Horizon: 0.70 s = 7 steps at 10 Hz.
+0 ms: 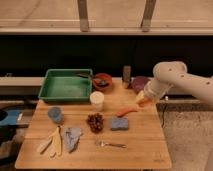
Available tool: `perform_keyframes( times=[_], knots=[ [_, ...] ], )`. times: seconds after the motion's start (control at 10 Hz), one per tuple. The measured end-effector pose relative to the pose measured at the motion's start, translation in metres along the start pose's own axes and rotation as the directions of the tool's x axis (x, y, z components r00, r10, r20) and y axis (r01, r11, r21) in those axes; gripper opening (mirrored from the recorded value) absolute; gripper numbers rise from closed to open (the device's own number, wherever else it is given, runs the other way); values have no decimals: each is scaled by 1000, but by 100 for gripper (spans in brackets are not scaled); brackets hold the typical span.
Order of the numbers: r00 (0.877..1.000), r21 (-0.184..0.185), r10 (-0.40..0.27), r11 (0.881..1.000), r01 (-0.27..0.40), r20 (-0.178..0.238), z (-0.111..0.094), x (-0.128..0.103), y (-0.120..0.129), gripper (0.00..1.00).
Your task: Place apple in paper cup
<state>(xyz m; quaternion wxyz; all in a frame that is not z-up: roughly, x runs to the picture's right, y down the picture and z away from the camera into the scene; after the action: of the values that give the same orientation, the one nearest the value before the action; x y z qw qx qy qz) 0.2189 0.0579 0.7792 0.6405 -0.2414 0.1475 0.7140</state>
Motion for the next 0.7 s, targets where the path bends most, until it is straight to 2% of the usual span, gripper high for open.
perform_keyframes(
  times=[0.3,0.4,0.5,0.7],
  knots=[
    [995,2,-83,997,83,46,-16,-22,46,0],
    [994,-6,-98,995,98,47,-17,-23,57,0],
    [994,6,-95,995,95,49,-18,-23,50,0],
    [994,4,-98,995,98,48,-17,-24,53,0]
  ],
)
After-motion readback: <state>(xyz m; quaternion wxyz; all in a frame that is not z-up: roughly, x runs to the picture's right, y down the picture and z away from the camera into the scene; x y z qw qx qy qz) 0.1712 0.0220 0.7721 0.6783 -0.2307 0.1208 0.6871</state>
